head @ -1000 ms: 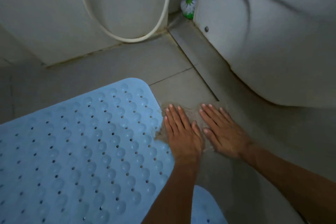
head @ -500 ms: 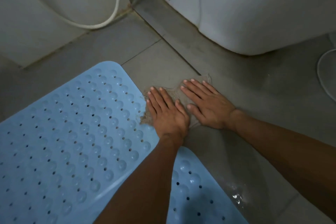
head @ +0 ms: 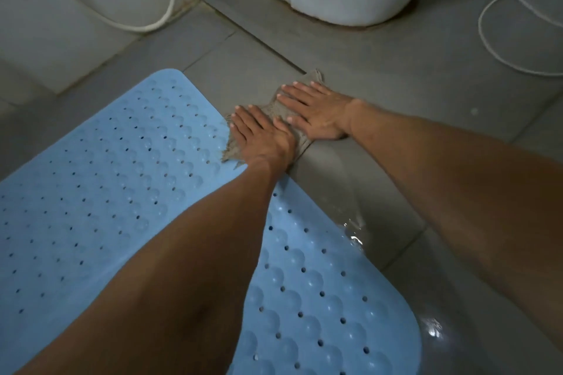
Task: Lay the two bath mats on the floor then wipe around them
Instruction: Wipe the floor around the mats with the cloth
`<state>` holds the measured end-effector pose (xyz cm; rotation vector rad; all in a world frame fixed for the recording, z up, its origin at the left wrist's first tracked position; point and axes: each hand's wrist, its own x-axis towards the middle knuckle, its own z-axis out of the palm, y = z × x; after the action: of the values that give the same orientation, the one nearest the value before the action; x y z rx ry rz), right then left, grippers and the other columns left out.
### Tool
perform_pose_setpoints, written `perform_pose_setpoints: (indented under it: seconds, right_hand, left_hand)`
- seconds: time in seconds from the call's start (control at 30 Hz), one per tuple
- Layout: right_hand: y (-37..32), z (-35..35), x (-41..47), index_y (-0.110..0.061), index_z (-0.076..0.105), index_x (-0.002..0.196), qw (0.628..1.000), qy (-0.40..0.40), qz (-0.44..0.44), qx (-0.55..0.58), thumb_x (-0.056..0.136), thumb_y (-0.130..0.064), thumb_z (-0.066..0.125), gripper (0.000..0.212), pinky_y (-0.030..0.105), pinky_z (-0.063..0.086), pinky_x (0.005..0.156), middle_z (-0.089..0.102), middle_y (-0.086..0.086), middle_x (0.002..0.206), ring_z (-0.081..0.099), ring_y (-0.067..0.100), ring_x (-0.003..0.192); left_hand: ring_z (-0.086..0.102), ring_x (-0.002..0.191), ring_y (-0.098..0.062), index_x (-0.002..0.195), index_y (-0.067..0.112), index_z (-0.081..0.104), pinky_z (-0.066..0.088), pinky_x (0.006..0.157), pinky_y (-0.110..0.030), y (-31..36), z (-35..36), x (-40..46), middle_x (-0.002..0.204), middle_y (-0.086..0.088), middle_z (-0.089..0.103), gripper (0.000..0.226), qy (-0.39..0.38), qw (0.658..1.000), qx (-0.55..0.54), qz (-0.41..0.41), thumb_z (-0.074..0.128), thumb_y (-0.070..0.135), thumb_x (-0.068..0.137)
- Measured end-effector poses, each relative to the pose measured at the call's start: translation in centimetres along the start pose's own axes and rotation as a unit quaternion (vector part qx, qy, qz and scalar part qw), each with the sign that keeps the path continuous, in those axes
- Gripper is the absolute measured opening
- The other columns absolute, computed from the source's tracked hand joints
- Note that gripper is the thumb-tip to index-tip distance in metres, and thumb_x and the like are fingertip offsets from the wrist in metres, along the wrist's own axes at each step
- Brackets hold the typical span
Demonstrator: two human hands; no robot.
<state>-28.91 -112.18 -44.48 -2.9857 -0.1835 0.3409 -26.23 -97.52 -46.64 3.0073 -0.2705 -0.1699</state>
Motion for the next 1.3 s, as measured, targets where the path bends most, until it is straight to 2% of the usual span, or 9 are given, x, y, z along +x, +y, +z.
perform_pose_setpoints:
  seconds: [0.1,0.27,0.47,0.7,0.9,1.07,1.23,1.3]
  right_hand:
    - [0.2,1.4,-5.5,-0.023,-0.007,0.159,1.000,0.018,0.012,0.015,0.104,-0.050,0.009,0.063,0.037,-0.007,0.125,-0.013,-0.003,0.166,-0.014,0.013,0.152]
    - [0.2,3.4,-12.8,-0.023,-0.008,0.158,0.999,0.019,0.028,0.027,0.095,-0.055,-0.006,0.070,0.039,-0.002,0.125,-0.014,-0.004,0.166,-0.017,0.011,0.152]
    - [-0.9,5.3,-21.2,-0.023,-0.005,0.159,0.997,0.032,0.073,0.021,0.101,-0.050,-0.001,0.064,0.037,-0.002,0.126,-0.012,-0.004,0.166,-0.014,0.010,0.152]
    - [-3.5,7.7,-31.5,-0.024,0.005,0.160,0.980,0.060,0.186,0.027,0.102,-0.046,0.009,0.062,0.036,0.003,0.125,0.000,-0.004,0.167,-0.004,0.012,0.154]
    - [-6.0,10.4,-39.2,-0.024,0.004,0.160,0.953,0.068,0.292,0.051,0.100,-0.052,0.007,0.066,0.039,0.000,0.125,-0.007,-0.004,0.167,-0.011,0.010,0.153]
    - [-9.8,12.4,-44.3,-0.028,-0.004,0.158,0.916,0.065,0.387,0.078,0.098,-0.054,0.003,0.066,0.039,-0.009,0.123,-0.016,-0.009,0.165,-0.018,0.007,0.151]
    - [-14.2,13.6,-46.8,-0.027,-0.007,0.158,0.891,0.049,0.439,0.108,0.091,-0.059,-0.005,0.075,0.038,-0.013,0.122,-0.019,-0.008,0.164,-0.024,0.007,0.148]
    - [-16.5,13.6,-46.8,-0.026,-0.010,0.158,0.880,0.043,0.455,0.126,0.086,-0.061,-0.008,0.080,0.039,-0.014,0.121,-0.021,-0.008,0.163,-0.026,0.005,0.145]
  left_hand:
    - [-0.006,0.149,-0.035,0.153,0.002,0.000,-0.006,0.121,-0.046,1.7,0.4,-3.7,0.160,-0.022,-0.005,0.064,-0.004,0.999,0.008,0.036,0.010,0.038,0.101]
    - [-0.005,0.149,-0.035,0.153,0.001,0.000,-0.005,0.121,-0.046,3.6,1.6,-9.7,0.160,-0.023,-0.005,0.064,-0.002,0.995,0.025,0.094,0.010,0.037,0.101]
    - [-0.010,0.149,-0.035,0.153,0.002,-0.004,-0.005,0.121,-0.047,5.3,2.2,-16.9,0.160,-0.023,-0.009,0.065,-0.012,0.989,0.015,0.146,0.006,0.038,0.100]
    - [-0.013,0.148,-0.036,0.151,0.001,-0.008,-0.006,0.120,-0.050,7.1,3.1,-24.5,0.159,-0.024,-0.013,0.065,-0.021,0.978,-0.014,0.209,0.003,0.038,0.099]
    - [-0.014,0.147,-0.037,0.151,0.000,-0.006,-0.007,0.120,-0.050,8.1,3.9,-31.1,0.158,-0.025,-0.013,0.067,-0.045,0.961,-0.046,0.270,0.011,0.038,0.099]
    - [-0.015,0.148,-0.034,0.152,0.003,-0.004,-0.007,0.120,-0.048,7.6,4.4,-35.8,0.159,-0.023,-0.013,0.065,-0.064,0.931,-0.065,0.353,0.015,0.039,0.101]
    - [-0.006,0.149,-0.033,0.153,0.005,0.007,-0.010,0.120,-0.047,5.0,5.2,-38.0,0.161,-0.020,-0.003,0.066,-0.050,0.905,-0.069,0.418,0.021,0.040,0.099]
    - [-0.007,0.150,-0.032,0.154,0.006,0.007,-0.010,0.120,-0.048,3.6,5.2,-38.3,0.161,-0.019,-0.003,0.067,-0.049,0.895,-0.057,0.439,0.018,0.042,0.098]
